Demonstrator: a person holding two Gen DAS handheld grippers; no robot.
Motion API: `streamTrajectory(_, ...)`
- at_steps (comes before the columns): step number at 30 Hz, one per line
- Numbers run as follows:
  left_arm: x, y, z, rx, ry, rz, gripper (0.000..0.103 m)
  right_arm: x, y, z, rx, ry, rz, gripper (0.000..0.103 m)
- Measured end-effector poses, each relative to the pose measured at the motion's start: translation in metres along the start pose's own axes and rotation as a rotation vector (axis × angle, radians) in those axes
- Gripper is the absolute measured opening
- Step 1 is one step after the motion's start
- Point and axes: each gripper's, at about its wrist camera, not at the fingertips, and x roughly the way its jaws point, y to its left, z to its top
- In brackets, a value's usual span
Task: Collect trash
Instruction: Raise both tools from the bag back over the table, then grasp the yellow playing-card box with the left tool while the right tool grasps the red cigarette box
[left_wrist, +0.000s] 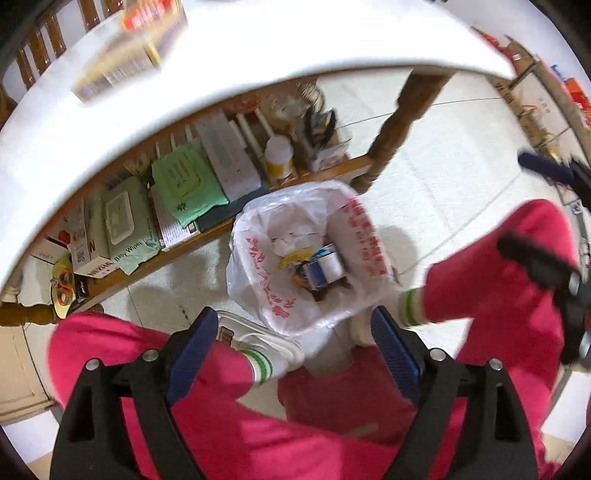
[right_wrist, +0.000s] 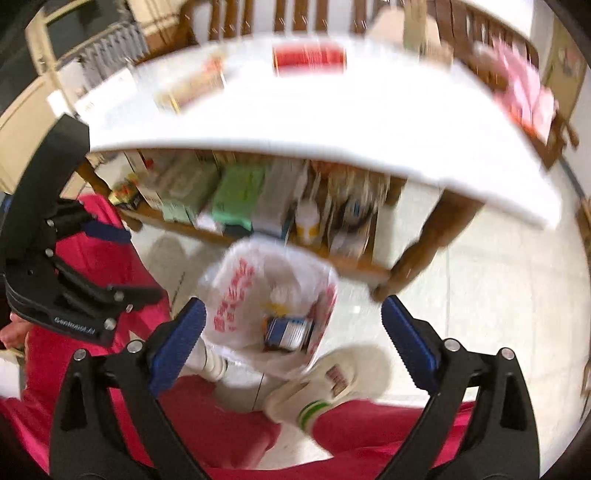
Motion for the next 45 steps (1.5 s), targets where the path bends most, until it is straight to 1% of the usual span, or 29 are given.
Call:
streamTrajectory(2,-0.025,0.001,0.002,0.016,-0.011,-0.006,0.083,-0.024,0.0,0.018,-0.048,-0.05,-0.004,0.096)
streamTrajectory(4,-0.049,0.006,0.006,0.032,-0.021,-0.009,0.084,-0.057,0.001,0.04,-0.116,-0.126,-0.016,0.096)
streamTrajectory(6,-0.08,0.015,0.014,0.036,-0.042,-0.007,0.087,-0.085,0.0,0.061,-0.168,-0.201,-0.014,0.096)
streamTrajectory(7,-0.093,0.02,0.019,0.032,-0.049,0.0,0.089,-0.099,-0.002,0.071,-0.186,-0.244,-0.023,0.096)
streamTrajectory(9,-0.121,0.032,0.029,0.024,-0.071,0.022,0.089,-0.125,-0.006,0.094,-0.233,-0.323,-0.007,0.096)
streamTrajectory(11,-0.147,0.044,0.041,0.014,-0.093,0.043,0.089,-0.141,-0.009,0.113,-0.28,-0.37,-0.012,0.096)
streamTrajectory(12,-0.157,0.047,0.045,0.004,-0.101,0.041,0.09,-0.145,-0.011,0.123,-0.307,-0.372,-0.016,0.096)
streamTrajectory(14,-0.176,0.053,0.056,-0.015,-0.112,0.022,0.092,-0.151,-0.014,0.144,-0.378,-0.345,0.0,0.096)
streamTrajectory(15,-0.184,0.055,0.062,-0.017,-0.113,0.025,0.092,-0.154,-0.017,0.157,-0.412,-0.329,0.025,0.096)
streamTrajectory(18,-0.2,0.054,0.073,0.012,-0.106,0.039,0.092,-0.163,-0.023,0.19,-0.482,-0.307,0.067,0.096)
streamTrajectory(21,-0.21,0.056,0.083,0.026,-0.105,0.031,0.092,-0.166,-0.025,0.219,-0.569,-0.297,0.094,0.096)
streamTrajectory(23,-0.212,0.055,0.09,0.032,-0.107,0.026,0.092,-0.166,-0.026,0.231,-0.618,-0.29,0.119,0.096)
streamTrajectory(26,-0.214,0.055,0.102,0.052,-0.115,0.03,0.092,-0.163,-0.026,0.248,-0.692,-0.255,0.159,0.096)
streamTrajectory(29,-0.206,0.056,0.115,0.064,-0.087,0.041,0.093,-0.152,-0.024,0.264,-0.762,-0.201,0.204,0.096)
streamTrajectory(32,-0.191,0.057,0.127,0.072,-0.034,0.035,0.093,-0.139,-0.02,0.276,-0.823,-0.152,0.219,0.096)
streamTrajectory(33,-0.186,0.058,0.131,0.073,-0.023,0.036,0.093,-0.133,-0.019,0.279,-0.845,-0.141,0.213,0.096)
streamTrajectory(35,-0.175,0.06,0.139,0.072,0.0,0.031,0.093,-0.121,-0.018,0.287,-0.871,-0.106,0.23,0.096)
streamTrajectory(38,-0.163,0.061,0.149,0.07,0.03,0.01,0.093,-0.102,-0.02,0.297,-0.886,-0.076,0.249,0.096)
streamTrajectory(41,-0.15,0.06,0.156,0.078,0.052,0.018,0.093,-0.081,-0.023,0.305,-0.896,-0.051,0.259,0.096)
streamTrajectory(45,-0.128,0.064,0.164,0.063,0.09,0.006,0.093,-0.056,-0.027,0.307,-0.918,0.009,0.281,0.096)
